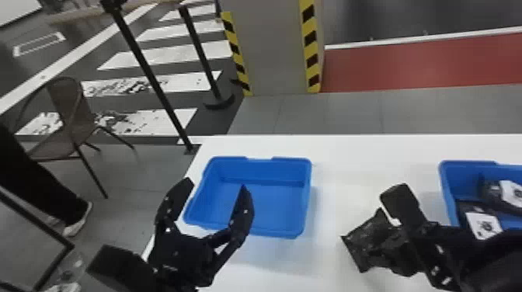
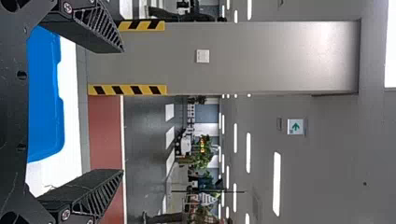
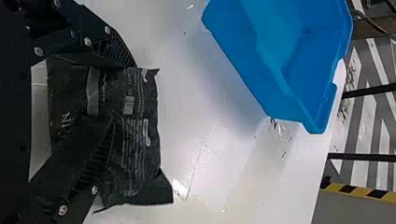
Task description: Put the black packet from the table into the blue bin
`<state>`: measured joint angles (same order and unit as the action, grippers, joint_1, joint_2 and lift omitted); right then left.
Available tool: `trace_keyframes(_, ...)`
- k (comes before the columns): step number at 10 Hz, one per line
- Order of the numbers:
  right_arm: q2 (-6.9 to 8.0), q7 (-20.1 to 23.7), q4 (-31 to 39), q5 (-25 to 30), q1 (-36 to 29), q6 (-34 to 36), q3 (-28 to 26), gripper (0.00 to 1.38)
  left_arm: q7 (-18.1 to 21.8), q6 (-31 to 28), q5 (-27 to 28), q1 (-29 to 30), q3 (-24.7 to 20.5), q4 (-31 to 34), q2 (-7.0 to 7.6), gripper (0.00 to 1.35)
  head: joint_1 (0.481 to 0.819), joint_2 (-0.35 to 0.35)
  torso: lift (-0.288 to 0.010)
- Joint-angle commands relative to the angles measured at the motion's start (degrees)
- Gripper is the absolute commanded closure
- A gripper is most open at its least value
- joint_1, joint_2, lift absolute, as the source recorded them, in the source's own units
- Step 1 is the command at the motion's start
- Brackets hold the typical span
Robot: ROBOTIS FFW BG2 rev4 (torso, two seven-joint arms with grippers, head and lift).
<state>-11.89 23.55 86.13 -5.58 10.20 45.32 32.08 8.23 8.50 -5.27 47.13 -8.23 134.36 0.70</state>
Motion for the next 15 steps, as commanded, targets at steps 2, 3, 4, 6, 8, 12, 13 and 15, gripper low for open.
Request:
trace_keyframes(2, -0.07, -0.09, 0.28, -0.02, 0.35, -1.45, 0.48, 0.99, 0.03, -0.05, -0.45, 0.12, -0.11, 0.0, -0.09, 0.11, 0.695, 0.344, -0.11)
trace_keyframes(3, -0.07, -0.26, 0.56, -0.14, 0.21, -1.87, 0.48, 1.07, 0.03, 0.09, -0.56, 0.12, -0.22, 0.0, -0.09, 0.11, 0.695, 0.345, -0.11)
trace_keyframes(4, -0.07, -0.44, 0.7, -0.25, 0.07, -2.01, 0.48, 1.07, 0.03, 0.09, -0.45, 0.26, -0.22, 0.0, -0.09, 0.11, 0.695, 0.348, -0.11)
trace_keyframes(6, -0.15, -0.61, 2.81, -0.82, -0.64, -4.12, -0.2, 1.07, -0.06, 0.51, -0.56, 0.54, -0.45, 0.0, -0.09, 0.11, 0.695, 0.35, -0.11)
trace_keyframes(8, -0.07, -0.7, 6.05, -2.08, -0.92, -5.95, -2.37, 1.07, -0.06, 0.65, -0.56, 0.54, -0.45, 0.0, -0.09, 0.11, 0.695, 0.35, -0.11)
trace_keyframes(12, -0.15, -0.61, 11.67, -0.37, -1.9, -5.81, -5.11, 0.2, 0.03, 0.79, -0.56, 0.54, -0.56, 0.0, -0.09, 0.11, 0.695, 0.35, -0.11)
trace_keyframes(13, -0.24, -0.26, 11.81, 0.55, -2.75, -6.65, -7.06, 0.0, 0.03, 0.65, -0.56, 0.54, -0.56, 0.0, -0.09, 0.11, 0.695, 0.35, -0.11)
trace_keyframes(15, -0.77, 0.79, 16.31, 10.95, -2.6, -3.28, -9.8, 0.01, 0.03, 0.65, -0.56, 0.54, -0.56, 0.0, -0.09, 0.11, 0.695, 0.327, -0.11)
